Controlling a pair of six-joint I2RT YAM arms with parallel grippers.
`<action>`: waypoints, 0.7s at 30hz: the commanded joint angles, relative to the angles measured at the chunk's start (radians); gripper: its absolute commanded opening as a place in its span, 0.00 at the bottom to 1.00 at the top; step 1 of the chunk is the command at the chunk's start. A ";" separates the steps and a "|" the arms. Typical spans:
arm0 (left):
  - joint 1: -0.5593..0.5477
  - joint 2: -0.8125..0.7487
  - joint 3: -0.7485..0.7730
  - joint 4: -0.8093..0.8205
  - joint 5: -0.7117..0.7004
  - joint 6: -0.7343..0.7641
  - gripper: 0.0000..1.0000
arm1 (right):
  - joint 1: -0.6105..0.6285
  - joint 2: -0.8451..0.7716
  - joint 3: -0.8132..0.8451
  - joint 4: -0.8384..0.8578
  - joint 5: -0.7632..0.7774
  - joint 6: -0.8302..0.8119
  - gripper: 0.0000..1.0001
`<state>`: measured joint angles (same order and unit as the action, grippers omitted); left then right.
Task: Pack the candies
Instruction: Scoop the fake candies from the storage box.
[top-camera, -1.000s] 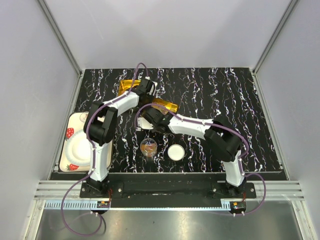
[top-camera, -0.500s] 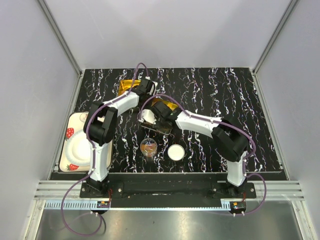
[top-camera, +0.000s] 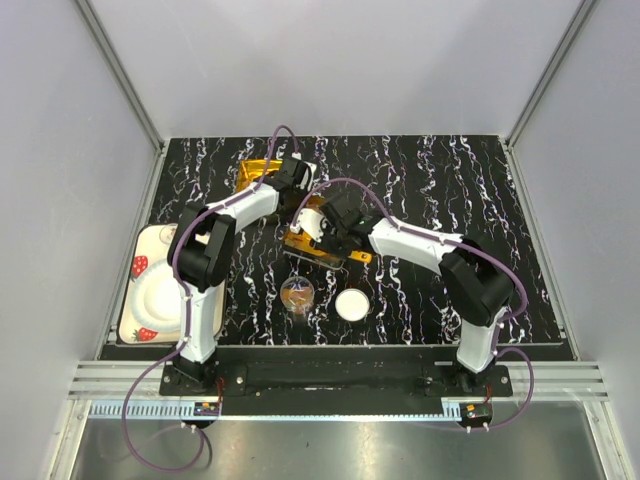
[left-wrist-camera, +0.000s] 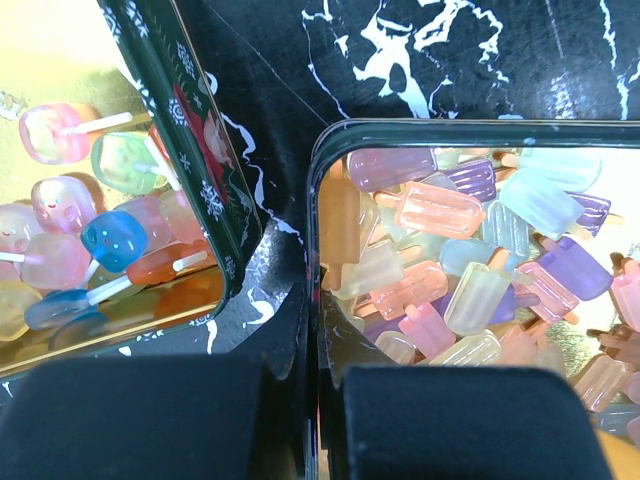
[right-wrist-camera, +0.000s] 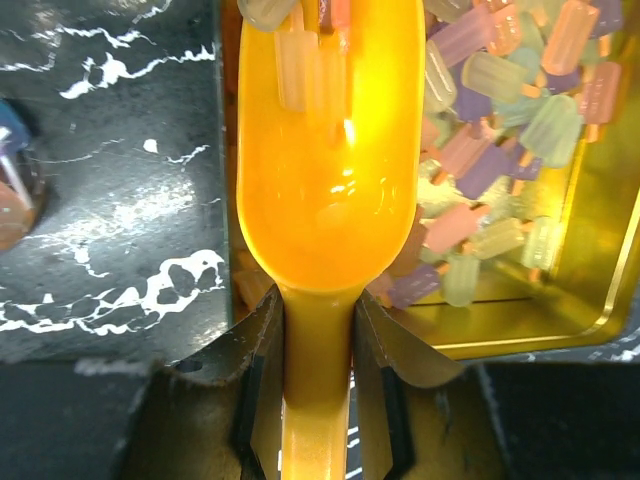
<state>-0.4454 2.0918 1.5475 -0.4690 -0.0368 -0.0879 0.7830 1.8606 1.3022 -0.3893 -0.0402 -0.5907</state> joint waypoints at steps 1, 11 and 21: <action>-0.001 -0.053 0.019 0.090 0.031 -0.030 0.00 | -0.036 -0.060 -0.007 0.047 -0.113 0.055 0.00; 0.001 -0.052 0.019 0.090 0.031 -0.030 0.00 | -0.113 -0.081 -0.007 0.049 -0.176 0.095 0.00; 0.002 -0.047 0.020 0.089 0.031 -0.032 0.00 | -0.148 -0.218 -0.040 -0.062 -0.234 0.011 0.00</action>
<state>-0.4458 2.0918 1.5475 -0.4465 -0.0334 -0.1028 0.6380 1.7500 1.2610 -0.4114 -0.2180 -0.5289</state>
